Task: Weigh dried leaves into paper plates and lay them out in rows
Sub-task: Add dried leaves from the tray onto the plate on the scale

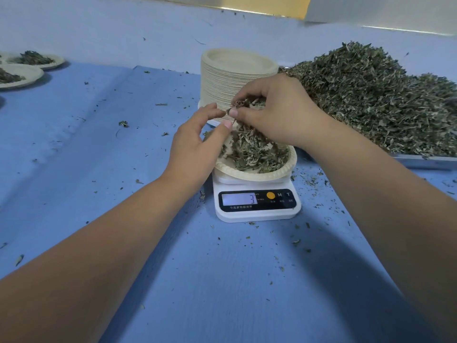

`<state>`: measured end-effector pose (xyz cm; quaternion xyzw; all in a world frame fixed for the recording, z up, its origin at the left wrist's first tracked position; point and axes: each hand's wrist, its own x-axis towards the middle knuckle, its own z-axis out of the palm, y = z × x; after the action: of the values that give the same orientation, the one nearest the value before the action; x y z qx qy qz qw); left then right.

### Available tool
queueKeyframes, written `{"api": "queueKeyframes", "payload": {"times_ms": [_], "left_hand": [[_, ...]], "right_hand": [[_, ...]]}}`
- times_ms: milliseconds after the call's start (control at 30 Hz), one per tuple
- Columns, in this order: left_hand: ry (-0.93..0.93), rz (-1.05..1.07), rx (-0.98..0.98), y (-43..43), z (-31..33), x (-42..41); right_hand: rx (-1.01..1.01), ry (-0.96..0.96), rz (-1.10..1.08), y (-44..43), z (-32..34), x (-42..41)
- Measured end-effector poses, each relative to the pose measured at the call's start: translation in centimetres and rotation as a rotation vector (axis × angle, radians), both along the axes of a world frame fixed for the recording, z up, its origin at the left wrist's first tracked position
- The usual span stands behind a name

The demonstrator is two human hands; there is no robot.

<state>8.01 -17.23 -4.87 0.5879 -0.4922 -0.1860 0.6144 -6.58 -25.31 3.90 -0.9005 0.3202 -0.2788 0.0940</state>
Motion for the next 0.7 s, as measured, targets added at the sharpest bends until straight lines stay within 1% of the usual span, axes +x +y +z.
{"api": "queueKeyframes", "payload": {"times_ms": [67, 167, 400, 500, 633, 700], "left_hand": [[0.019, -0.023, -0.002, 0.1, 0.1, -0.1], [0.01, -0.021, -0.003, 0.2, 0.2, -0.1], [-0.002, -0.037, 0.02, 0.4, 0.3, -0.2], [-0.039, -0.053, 0.013, 0.7, 0.4, -0.3], [-0.069, -0.085, 0.004, 1.0, 0.5, -0.5], [-0.104, -0.093, 0.019, 1.0, 0.5, -0.5]], "right_hand": [[0.025, -0.013, -0.003, 0.1, -0.1, 0.0], [0.081, -0.083, -0.007, 0.2, -0.2, 0.0], [0.126, -0.342, -0.092, -0.6, -0.2, -0.5], [0.215, -0.476, -0.074, -0.8, -0.2, -0.9], [0.306, -0.53, -0.1, -1.4, -1.1, -1.8], [0.345, -0.586, -0.113, -1.8, -1.5, -2.6]]}}
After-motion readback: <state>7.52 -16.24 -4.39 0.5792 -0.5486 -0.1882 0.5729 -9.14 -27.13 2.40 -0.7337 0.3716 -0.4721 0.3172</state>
